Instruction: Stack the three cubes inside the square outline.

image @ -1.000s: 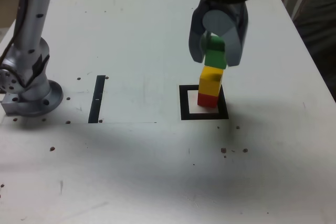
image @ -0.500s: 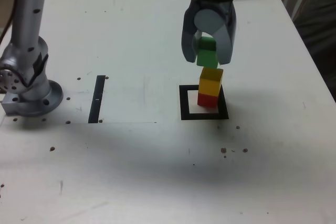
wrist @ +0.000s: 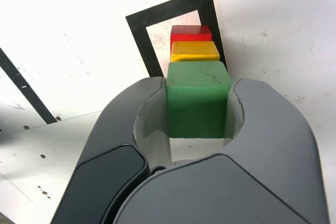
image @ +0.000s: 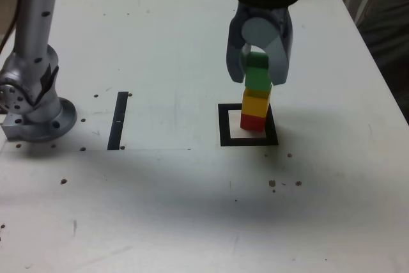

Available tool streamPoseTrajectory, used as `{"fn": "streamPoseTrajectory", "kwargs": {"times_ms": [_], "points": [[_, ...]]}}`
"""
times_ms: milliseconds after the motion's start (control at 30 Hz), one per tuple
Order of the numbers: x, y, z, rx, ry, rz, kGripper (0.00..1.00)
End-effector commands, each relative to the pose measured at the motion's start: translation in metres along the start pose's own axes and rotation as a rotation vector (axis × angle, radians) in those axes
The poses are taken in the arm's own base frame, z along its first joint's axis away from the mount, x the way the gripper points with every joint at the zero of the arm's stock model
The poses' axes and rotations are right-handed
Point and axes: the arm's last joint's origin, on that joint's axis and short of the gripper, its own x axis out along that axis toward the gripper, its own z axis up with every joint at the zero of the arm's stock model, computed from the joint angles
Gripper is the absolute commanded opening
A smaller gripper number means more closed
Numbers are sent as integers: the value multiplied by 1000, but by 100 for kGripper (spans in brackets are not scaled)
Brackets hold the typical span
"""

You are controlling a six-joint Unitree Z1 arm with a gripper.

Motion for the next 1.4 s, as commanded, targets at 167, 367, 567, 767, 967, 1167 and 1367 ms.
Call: {"fn": "streamPoseTrajectory", "kwargs": {"times_ms": [167, 367, 567, 767, 967, 1167, 1367], "points": [[7, 1, 5, 1, 4, -5, 30], [13, 2, 7, 3, 6, -15, 82], [18, 4, 2, -4, 18, -29, 99], [16, 5, -6, -14, 15, -31, 100], [4, 4, -18, -21, -31, -5, 100], [-9, 4, -34, -29, -60, 21, 100], [-15, 2, -59, -46, -57, 36, 100]]}}
